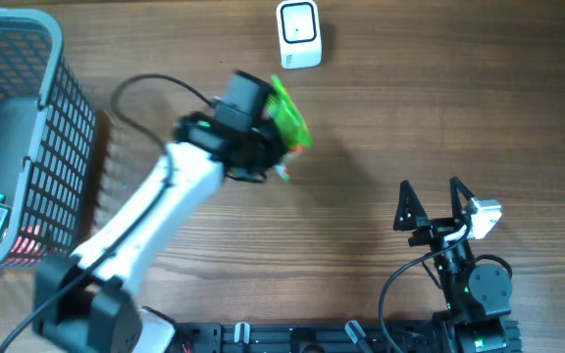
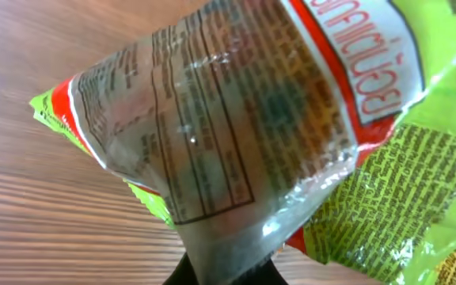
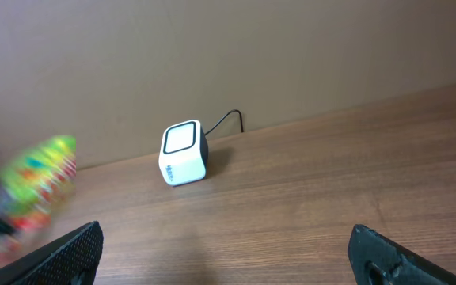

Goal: Scan the item barcode
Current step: 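Carry the green snack bag out and drop it on the table, then return the left gripper into the basket above the tissue pack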

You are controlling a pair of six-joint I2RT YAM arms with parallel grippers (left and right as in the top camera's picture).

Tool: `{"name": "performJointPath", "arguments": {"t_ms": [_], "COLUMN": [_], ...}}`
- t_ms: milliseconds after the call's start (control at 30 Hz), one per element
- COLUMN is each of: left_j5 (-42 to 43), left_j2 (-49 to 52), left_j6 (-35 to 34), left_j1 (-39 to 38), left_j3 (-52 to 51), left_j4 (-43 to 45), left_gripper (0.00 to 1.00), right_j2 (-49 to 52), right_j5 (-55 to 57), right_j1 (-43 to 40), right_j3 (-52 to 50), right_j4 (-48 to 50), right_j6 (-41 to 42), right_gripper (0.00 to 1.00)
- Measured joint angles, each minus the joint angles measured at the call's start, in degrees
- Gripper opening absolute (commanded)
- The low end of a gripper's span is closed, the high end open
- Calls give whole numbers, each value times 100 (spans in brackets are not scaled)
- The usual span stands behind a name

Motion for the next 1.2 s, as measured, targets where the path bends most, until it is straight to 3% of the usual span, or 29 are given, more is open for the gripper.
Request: {"name": "performJointPath", "arguments": {"t_ms": [167,200,233,267,300,400,433,533,600,700,833,1000,1200], "left_j5": [-313,-313,-334,-343,-354,-332,-293,-219,-205,-245,-634,-1272,-1471], "left_j2": [918,1060,1204,1285,1342,1331,1298,1099,905,625,514,459,428], "left_j6": [-654,-719,-798,-828,-848,-562,-413,87,411,870,1370,1692,1781], "left_j1": [-931,-1049,-1165,-1220,-1268,-1290,-1266,-1143,-1032,-750,144,2398,4972], "left_j3": [-98,-101,-107,-109,-114,-90,-37,323,754,1679,3165,4765,4907], "left_j4": [903,988,1134,1235,1320,1523,1528,1338,935,-133,-1843,-2859,-3139], "left_gripper": [4,15,36,64,78,94,95,75,70,83,91,97,100], "right_j2": [0,0,0,0,0,0,0,0,0,0,0,0,0], "right_j5": [0,0,0,0,0,0,0,0,0,0,0,0,0], "right_j1": [0,0,0,0,0,0,0,0,0,0,0,0,0], "right_j3": [0,0,0,0,0,0,2,0,0,0,0,0,0], "right_j4": [0,0,0,0,0,0,0,0,0,0,-2,0,0], "right_j6": [0,0,-2,0,0,-2,-2,0,-2,0,0,0,-2], "right_gripper": [100,100,100,100,100,100,100,100,100,100,100,100,100]}}
